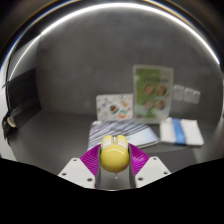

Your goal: Arrange mouse

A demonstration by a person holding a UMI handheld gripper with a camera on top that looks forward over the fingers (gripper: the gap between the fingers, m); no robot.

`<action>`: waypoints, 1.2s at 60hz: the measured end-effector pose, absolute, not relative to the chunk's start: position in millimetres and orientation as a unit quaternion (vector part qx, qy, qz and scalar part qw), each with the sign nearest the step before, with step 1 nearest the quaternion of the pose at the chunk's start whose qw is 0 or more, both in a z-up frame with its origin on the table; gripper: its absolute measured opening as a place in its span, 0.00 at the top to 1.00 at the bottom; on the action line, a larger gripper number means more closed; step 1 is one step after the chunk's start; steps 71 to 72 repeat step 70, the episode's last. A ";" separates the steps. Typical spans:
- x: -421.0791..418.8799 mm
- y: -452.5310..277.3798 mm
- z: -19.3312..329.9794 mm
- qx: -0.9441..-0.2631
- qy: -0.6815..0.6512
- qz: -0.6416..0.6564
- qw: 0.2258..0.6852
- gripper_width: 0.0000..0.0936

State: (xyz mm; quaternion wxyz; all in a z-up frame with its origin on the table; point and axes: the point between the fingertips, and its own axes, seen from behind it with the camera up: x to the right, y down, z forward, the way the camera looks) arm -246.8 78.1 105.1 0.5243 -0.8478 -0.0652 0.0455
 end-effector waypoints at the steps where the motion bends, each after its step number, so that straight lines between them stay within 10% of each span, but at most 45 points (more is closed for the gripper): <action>1: -232.9 77.2 115.5 -0.842 -0.065 0.037 0.534 0.58; 10: -86.1 56.7 147.9 -0.828 -0.020 -0.032 0.560 0.58; 34: -2.8 41.4 -8.0 -0.894 -0.014 0.005 0.447 0.58; 47: -7.4 43.9 -6.5 -0.894 -0.029 0.038 0.445 0.42; 54: -3.3 24.5 4.9 -0.887 -0.047 0.041 0.457 0.04; 72: 37.6 -71.3 29.8 -0.884 -0.010 0.047 0.464 0.11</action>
